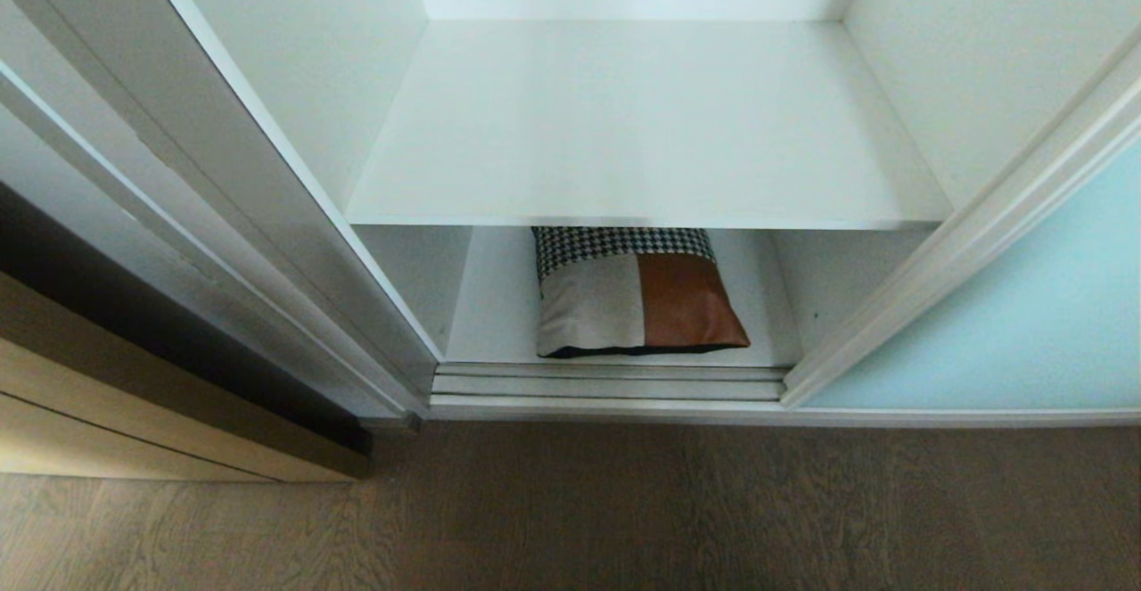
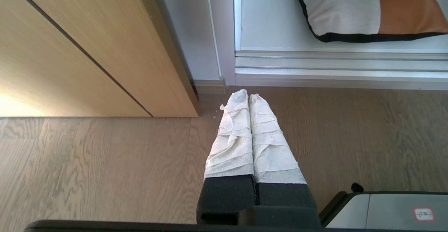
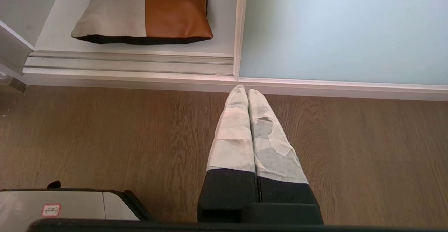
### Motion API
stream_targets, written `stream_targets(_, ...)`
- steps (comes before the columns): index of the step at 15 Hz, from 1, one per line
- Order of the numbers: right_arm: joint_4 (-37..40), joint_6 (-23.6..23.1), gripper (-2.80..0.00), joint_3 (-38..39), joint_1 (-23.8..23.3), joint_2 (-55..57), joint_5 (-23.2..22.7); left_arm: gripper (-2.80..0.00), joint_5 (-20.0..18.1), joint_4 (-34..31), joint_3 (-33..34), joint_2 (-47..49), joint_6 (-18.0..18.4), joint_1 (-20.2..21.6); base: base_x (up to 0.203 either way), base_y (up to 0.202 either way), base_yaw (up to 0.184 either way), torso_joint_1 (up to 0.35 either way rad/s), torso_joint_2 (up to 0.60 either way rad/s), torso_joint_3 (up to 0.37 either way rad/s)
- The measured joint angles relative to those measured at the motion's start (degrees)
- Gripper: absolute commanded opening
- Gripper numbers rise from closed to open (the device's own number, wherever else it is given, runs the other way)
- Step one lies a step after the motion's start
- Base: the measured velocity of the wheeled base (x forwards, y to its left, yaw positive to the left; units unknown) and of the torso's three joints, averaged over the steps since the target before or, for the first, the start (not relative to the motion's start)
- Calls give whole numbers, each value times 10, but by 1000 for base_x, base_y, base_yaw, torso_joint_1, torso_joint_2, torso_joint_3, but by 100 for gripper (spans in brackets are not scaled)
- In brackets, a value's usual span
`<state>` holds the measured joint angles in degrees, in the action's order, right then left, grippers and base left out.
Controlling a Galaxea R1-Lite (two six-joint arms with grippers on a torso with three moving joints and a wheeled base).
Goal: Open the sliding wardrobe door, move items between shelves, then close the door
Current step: Close the door
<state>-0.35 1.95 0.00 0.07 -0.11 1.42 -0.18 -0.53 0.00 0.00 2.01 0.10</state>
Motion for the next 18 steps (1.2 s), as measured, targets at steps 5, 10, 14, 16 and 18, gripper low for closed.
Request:
stream_targets(5, -1, 1, -280, -2, 0, 0, 2, -280, 0, 0, 0, 0, 0, 0, 0, 0, 0, 0, 0, 0)
stream_targets(10, 94, 54, -280, -158, 0, 12, -20, -280, 0, 0, 0, 0, 0, 0, 0, 0, 0, 0, 0, 0)
stream_targets(14, 179, 73, -280, -289, 2, 80, -30, -280, 0, 0, 0, 0, 0, 0, 0, 0, 0, 0, 0, 0)
stream_targets(16, 185, 89, -280, -319, 8, 112, -40, -280, 0, 0, 0, 0, 0, 0, 0, 0, 0, 0, 0, 0)
stream_targets(18, 185, 134, -280, -359, 25, 143, -65, -280, 0, 0, 0, 0, 0, 0, 0, 0, 0, 0, 0, 0)
